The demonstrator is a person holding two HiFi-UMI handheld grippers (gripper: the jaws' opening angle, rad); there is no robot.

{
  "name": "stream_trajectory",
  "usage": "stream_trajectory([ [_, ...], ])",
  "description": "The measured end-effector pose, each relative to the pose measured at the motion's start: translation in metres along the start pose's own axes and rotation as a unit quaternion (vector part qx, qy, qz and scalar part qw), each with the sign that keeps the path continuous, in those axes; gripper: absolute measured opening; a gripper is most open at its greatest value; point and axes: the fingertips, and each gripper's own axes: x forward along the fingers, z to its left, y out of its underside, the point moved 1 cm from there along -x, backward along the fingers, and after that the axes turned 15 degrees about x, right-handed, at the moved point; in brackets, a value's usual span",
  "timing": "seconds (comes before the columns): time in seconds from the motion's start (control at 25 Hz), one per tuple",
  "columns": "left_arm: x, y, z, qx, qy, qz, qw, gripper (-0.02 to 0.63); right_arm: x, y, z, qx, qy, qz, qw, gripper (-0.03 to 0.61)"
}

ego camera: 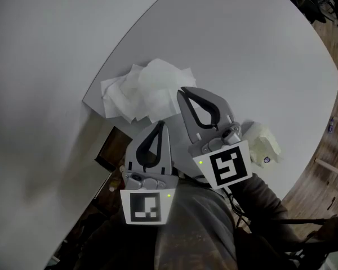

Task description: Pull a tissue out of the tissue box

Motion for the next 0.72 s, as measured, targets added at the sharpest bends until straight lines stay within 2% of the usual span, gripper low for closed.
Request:
stream_trajectory([
  [0.16, -0.014, 0.015, -0.004, -0.002, -0.003, 0.012, 0.9999, -0.002, 0.004, 0.069, 0.011, 0.033, -0.001, 0.064, 0.997, 0.006],
  [0.36, -0.028, 0.020, -0.011, 0.003, -0.005, 0.008, 0.9999, -0.002, -0.005, 0.113, 0.032, 0.054, -0.029, 0.096, 0.994, 0.101],
  [0.52, -0.041, 0.013, -0.023, 0.007, -0.005, -0.001, 1.0000, -0.002, -0.034, 0.119, 0.051, 0.047, -0.031, 0.092, 0.994, 0.109],
  [0.72, -0.061, -0.009, -0.044, 0.020, -0.016, -0.027, 0.9993, -0.002, -0.086, 0.075, 0.064, 0.059, -0.031, 0.037, 0.997, 0.109],
])
